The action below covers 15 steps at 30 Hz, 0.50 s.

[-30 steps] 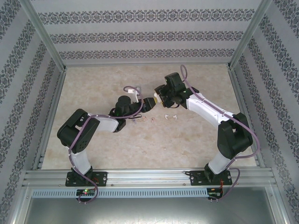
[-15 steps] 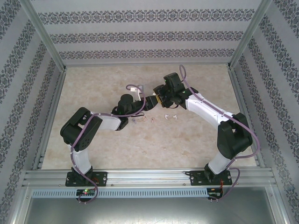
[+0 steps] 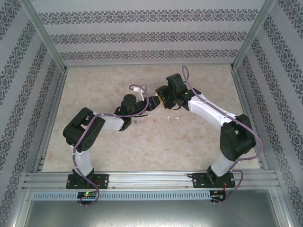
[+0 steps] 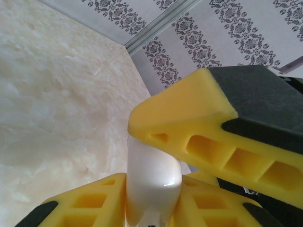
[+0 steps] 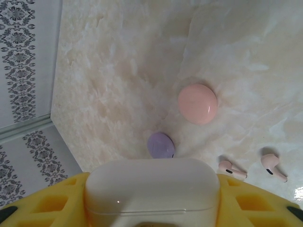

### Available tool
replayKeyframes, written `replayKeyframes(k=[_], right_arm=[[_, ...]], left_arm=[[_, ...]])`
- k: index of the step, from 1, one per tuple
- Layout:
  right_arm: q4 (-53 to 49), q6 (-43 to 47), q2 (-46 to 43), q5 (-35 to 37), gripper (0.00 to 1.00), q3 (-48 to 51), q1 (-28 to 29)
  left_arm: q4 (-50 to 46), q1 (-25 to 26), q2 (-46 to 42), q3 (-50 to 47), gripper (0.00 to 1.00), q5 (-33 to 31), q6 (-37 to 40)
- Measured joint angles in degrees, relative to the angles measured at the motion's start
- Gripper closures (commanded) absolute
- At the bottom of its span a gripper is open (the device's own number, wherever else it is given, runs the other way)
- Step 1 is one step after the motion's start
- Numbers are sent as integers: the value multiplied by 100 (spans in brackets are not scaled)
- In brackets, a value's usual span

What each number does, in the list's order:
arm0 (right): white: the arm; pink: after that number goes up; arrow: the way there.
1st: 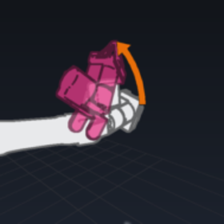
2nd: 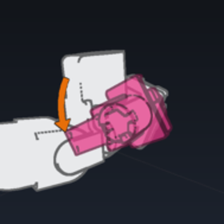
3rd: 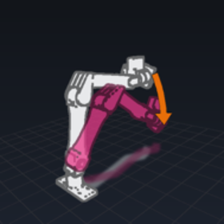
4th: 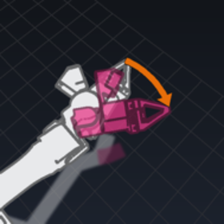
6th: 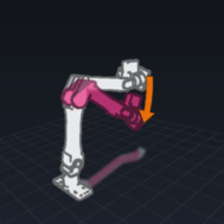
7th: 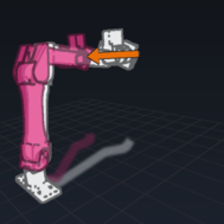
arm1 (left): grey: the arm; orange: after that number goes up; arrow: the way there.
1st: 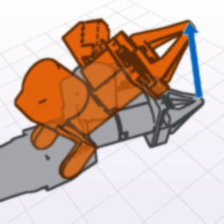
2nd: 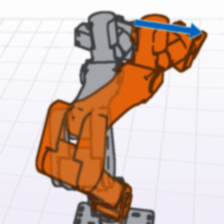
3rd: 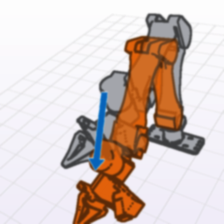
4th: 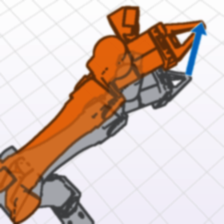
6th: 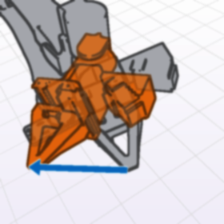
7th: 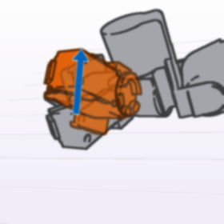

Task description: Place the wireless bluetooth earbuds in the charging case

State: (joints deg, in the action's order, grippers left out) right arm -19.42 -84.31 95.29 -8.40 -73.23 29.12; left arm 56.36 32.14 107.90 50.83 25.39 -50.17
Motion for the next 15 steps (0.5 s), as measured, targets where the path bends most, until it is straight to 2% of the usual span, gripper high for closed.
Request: replayKeyframes(k=[6,9,13,15], right_arm=[[-2,-11,13,42,56,0,-2],[0,-24,13,50,54,0,-4],[9,-68,13,74,30,2,-13],[133,-105,11,42,23,26,-15]], left_arm=[[28,2,37,11,86,4,42],[72,2,66,22,99,7,39],[138,4,114,55,100,39,39],[149,4,116,72,100,17,4]])
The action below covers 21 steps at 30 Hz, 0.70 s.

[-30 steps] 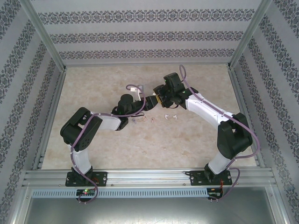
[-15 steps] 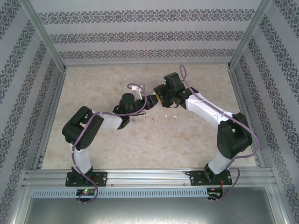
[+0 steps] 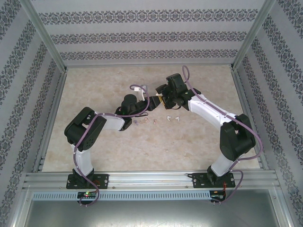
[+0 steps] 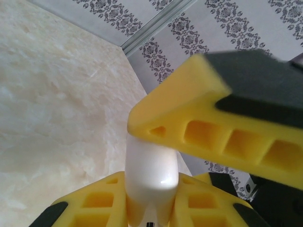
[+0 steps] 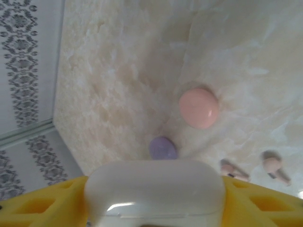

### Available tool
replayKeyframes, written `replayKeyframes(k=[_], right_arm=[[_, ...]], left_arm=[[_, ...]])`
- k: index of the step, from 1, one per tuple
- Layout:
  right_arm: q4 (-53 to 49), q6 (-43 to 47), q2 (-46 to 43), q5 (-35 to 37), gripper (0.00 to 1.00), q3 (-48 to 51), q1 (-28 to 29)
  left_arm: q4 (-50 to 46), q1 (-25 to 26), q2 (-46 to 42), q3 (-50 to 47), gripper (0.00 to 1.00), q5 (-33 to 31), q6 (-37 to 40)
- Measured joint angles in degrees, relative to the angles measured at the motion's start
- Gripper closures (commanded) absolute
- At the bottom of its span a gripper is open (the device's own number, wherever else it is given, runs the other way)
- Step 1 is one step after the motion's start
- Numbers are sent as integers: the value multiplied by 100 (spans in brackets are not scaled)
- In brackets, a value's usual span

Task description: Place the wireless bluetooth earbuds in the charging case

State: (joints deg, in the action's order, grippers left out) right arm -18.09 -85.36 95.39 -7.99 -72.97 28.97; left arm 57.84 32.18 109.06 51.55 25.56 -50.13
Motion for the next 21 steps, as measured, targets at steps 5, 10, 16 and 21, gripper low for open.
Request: replayKeyframes(k=[5,10,16,21], right_arm=[[249,160,-271,-164,19,214,-192],[472,1150,-988,-339,18,570,-717],[1233,3167,-1853,-1040,19,1572,-1340],[1558,4535,-2258,-1810,21,2277,-1421]], left_arm=[[-44,-4,-4,26,100,37,-52],[-636,-114,-146,44,100,446,66],[-1847,-385,-466,289,100,1322,608],[-2874,-424,-772,772,100,1967,1233]])
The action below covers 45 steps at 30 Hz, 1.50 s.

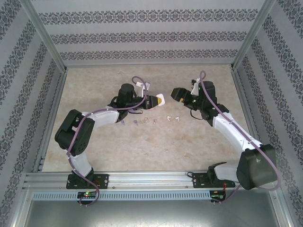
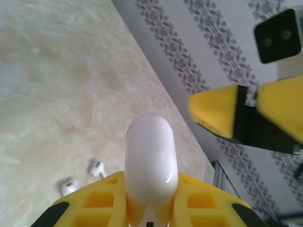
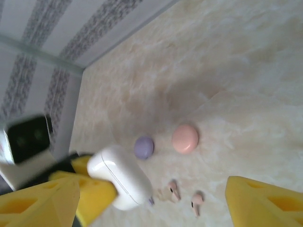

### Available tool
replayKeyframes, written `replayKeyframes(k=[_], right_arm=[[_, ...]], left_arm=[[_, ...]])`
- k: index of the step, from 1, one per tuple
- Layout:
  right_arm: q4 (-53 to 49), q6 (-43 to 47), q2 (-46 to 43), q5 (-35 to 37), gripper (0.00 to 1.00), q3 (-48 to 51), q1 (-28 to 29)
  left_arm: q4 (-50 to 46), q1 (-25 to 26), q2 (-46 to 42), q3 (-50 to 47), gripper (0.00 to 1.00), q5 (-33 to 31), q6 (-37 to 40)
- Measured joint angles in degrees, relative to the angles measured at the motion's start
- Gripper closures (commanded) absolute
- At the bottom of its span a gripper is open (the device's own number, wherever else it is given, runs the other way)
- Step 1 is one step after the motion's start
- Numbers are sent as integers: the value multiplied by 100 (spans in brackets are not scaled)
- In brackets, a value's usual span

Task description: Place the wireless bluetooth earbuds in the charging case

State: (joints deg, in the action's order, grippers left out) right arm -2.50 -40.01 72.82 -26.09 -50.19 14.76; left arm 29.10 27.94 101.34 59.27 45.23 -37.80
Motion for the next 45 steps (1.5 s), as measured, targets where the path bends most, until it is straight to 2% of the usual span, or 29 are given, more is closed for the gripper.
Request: replayKeyframes(k=[6,13,27,32,37,40,45], right_arm=[[376,667,-79,-826,25,131,0],[660,809,101,-1196,28,131,13],[1056,848,658,-1342,37,227,144],[1513,778,802,-1449,40,520,-42],[1515,638,1054,-1370,40,800,-363],[1456,564,973,-1368,39,949,-417],[1410,435,321,-1414,38,1106,-413]], left_arm=[[-658,4,-238,293,100,557,402],[-962,4,-247,302,100,706,505],[-1056,4,-254,378,100,678,505],[-1246,-22,-302,376,100,527,503],[-1220,-31,-647,376,100,597,505],[-1176,-31,-833,387,100,627,505],[-1134,-31,-846,393,100,645,505]])
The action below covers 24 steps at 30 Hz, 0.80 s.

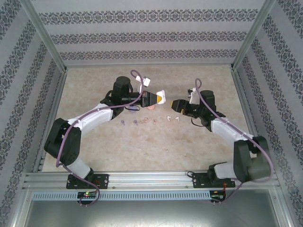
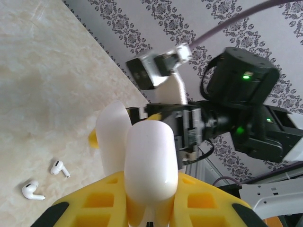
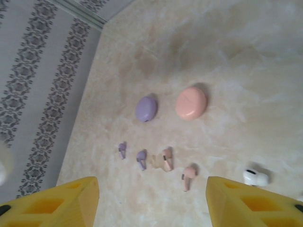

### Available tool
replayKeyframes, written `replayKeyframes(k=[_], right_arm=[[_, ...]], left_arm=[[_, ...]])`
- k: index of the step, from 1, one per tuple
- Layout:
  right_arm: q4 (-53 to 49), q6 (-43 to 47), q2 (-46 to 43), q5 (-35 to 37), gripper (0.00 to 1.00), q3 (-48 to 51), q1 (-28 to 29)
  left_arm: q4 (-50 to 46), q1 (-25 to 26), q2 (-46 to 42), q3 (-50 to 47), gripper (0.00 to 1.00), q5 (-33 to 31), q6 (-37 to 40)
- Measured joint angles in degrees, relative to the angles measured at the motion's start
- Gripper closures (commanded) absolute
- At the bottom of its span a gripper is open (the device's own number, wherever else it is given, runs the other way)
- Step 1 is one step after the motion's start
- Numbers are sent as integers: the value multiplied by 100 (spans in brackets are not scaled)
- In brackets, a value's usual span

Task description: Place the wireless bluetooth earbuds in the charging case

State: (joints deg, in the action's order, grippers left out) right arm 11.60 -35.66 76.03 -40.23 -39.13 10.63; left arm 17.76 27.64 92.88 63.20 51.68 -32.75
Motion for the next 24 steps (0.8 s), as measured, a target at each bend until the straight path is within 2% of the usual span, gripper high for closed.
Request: replayKeyframes(k=[8,18,24], right_arm=[[304,-643,-603,-9,36,313,4],[1023,-1563,-584,-101,37,249,151],[1904,-2223,-289,-173,42,175,166]], left_arm=[[164,0,31,0,100,-7,-4],[750,0,85,-2,100,-44,-216],[1191,0,98,-79,100,-109,-424]])
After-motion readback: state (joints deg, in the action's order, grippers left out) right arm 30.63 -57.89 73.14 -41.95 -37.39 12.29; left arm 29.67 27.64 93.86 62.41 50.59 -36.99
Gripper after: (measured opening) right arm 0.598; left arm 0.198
